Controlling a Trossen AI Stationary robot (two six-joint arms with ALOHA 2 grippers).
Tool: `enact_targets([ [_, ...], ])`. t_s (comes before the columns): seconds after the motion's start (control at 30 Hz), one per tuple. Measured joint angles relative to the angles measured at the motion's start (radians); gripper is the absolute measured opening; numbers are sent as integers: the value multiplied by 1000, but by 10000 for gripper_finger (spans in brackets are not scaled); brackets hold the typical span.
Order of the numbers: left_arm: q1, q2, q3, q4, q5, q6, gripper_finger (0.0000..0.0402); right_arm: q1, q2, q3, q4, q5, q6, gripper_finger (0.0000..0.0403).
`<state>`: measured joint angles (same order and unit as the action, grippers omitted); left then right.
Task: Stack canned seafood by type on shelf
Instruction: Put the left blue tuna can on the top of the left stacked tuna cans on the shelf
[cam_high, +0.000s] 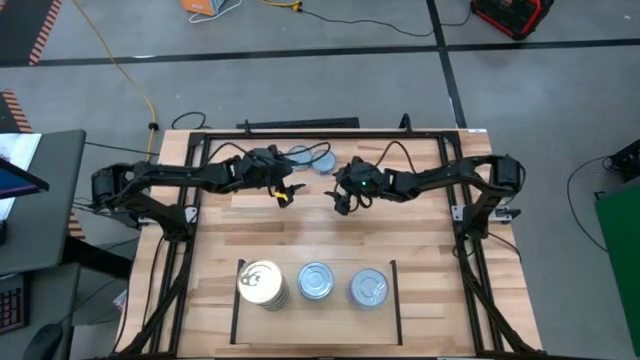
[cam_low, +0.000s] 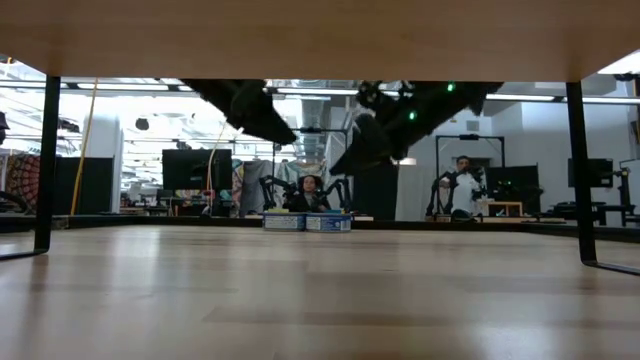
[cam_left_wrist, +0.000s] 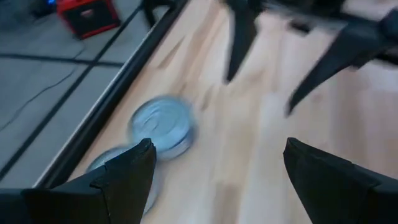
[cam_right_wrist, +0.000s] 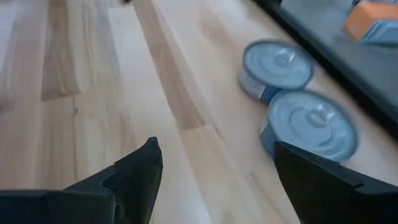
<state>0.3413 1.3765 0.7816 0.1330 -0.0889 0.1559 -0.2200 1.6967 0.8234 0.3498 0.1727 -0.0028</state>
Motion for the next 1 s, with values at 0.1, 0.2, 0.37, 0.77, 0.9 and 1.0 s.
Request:
enact_targets([
  [0.1,10,0,-44,10,-79,4,335,-29,29,0,7,-59,28,331],
  [0.2,24,17,-81,51,-179,-3,335,-42,44,0,24,-123,34,331],
  [0.37,68,47,-115,173,-254,-40,335,-24,40,0,35,-153,-2,331],
  [0.77,55,274,-117,439,-409,-86,332,-6,37,0,-24,-156,-52,331],
  [0.9,53,348,-116,575,-483,-98,322,-23,37,0,-31,-192,-53,331],
  [1.0,58,402,-115,663,-540,-112,314,-30,37,-1,-30,-225,-50,331],
])
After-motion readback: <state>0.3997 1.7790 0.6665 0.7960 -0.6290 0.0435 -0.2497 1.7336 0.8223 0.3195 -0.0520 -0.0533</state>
